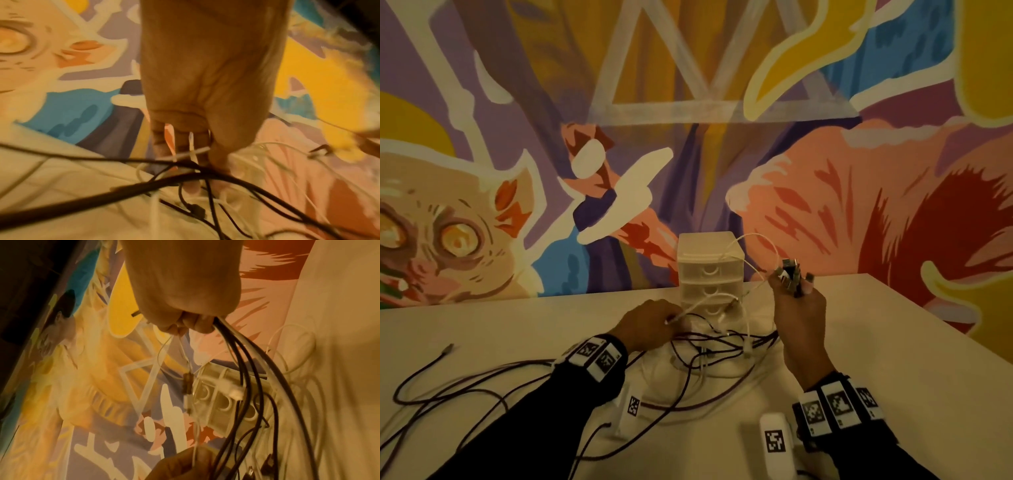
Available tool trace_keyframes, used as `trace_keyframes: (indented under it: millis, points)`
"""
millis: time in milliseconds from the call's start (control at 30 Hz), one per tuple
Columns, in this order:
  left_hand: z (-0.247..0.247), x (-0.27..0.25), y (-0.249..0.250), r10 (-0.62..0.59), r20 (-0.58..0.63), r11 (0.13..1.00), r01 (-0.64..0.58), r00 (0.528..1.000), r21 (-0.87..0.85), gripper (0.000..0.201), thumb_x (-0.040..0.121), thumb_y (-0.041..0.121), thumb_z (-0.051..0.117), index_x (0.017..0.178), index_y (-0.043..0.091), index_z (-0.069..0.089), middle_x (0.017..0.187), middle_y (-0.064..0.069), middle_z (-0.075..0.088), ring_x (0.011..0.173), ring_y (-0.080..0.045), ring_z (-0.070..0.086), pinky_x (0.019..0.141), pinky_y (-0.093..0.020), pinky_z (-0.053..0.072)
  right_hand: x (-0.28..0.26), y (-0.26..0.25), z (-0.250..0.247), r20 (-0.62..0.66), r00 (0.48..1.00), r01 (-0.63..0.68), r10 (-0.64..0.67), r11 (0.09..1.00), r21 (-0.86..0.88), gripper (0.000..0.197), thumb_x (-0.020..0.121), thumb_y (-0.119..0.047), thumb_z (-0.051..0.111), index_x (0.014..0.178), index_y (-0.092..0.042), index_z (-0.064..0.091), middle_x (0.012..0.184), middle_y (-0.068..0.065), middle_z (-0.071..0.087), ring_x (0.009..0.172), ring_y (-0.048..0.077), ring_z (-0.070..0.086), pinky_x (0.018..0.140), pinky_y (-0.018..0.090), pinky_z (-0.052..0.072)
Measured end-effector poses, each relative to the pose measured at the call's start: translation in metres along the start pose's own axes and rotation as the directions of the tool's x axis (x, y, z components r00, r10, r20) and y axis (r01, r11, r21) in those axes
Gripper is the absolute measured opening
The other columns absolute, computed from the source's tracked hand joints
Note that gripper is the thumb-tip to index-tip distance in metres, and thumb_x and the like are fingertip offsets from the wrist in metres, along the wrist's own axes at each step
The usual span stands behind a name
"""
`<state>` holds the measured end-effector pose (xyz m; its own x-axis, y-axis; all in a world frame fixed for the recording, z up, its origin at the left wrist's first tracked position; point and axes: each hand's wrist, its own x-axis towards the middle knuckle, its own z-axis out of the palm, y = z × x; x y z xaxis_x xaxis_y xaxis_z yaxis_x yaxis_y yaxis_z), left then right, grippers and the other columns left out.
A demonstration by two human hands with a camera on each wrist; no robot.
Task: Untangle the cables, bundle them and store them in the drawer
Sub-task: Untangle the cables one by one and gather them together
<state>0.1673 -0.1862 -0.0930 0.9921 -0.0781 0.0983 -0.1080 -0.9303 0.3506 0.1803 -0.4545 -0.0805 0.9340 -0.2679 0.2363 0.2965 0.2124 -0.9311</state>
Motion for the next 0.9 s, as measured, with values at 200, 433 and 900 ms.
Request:
trace_keyframes:
  millis: [200,433,900]
  points:
    - [-0.030,-0.010,-0.002,-0.070,-0.011,0.990,0.068,0.998,-0.121,0.061,0.097,0.032,0.078,0.151,0.031,0.049,0.134,0.020,0.055,0.126,-0.006,0.057,0.111,-0.029,0.046,0.003,-0.002,-0.003,0.122,0.989,-0.078,0.082,0.996,-0.044,0.017,0.095,-0.033,0.081,0.088,-0.025,0.069,0.046,-0.020,0.050,0.049,0.003,0.043,0.061,0.028,0.036]
    - [-0.006,-0.014,0.097,0.199,-0.130,0.918,-0.231,0.971,-0.323,0.052,0.097,0.058,0.070,0.142,0.033,0.061,0.136,0.019,0.065,0.122,0.001,0.061,0.104,-0.026,0.050,0.000,-0.002,0.001,0.213,0.969,-0.119,0.122,0.992,-0.027,0.015,0.091,-0.034,0.086,0.097,-0.023,0.077,0.049,-0.018,0.045,0.048,0.005,0.037,0.054,0.026,0.034]
    - [-0.177,-0.130,-0.149,-0.556,-0.545,0.710,0.700,0.627,0.080,0.063,0.089,0.019,0.078,0.141,-0.008,0.055,0.128,-0.033,0.065,0.115,-0.051,0.064,0.099,-0.059,0.054,0.018,-0.015,-0.022,0.114,0.972,-0.235,0.207,0.886,0.401,0.042,0.101,-0.036,0.074,0.070,-0.025,0.049,0.049,-0.007,0.029,0.039,0.008,0.022,0.041,0.027,0.017]
